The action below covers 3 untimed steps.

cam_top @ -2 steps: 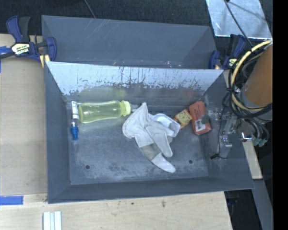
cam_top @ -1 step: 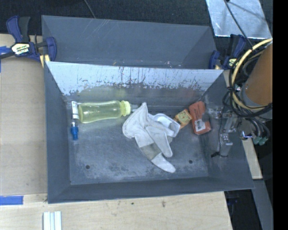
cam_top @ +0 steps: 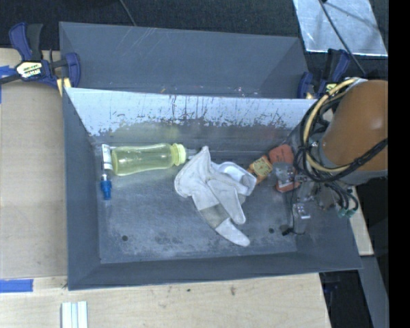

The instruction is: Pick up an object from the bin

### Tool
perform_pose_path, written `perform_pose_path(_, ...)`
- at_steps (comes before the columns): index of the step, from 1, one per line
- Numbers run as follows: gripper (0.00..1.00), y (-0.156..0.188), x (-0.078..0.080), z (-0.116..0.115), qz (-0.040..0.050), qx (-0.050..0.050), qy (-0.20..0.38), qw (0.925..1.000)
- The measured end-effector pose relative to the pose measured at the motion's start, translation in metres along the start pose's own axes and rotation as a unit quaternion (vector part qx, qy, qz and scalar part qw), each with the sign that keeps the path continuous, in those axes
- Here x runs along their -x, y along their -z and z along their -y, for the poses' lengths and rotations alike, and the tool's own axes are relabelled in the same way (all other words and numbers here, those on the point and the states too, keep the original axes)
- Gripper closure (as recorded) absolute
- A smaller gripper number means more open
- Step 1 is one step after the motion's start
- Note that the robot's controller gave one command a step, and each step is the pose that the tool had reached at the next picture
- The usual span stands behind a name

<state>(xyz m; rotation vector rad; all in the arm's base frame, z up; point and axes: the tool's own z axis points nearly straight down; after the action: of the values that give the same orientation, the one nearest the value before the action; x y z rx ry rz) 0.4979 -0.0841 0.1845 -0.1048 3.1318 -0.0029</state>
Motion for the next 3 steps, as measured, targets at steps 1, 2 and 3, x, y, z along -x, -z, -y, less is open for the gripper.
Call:
perform_pose_path(1, 0.0, -0.028, 0.011, -0.059, -0.0043, 0.001, -0.001, 1.0)
perform_pose_path(2, 0.0, -0.064, 0.027, -0.085, -0.0025, 0.001, -0.063, 0.998)
perform_pose_path(3, 0.0, -0.097, 0.015, -0.092, -0.001, 0.0, -0.087, 0.9962)
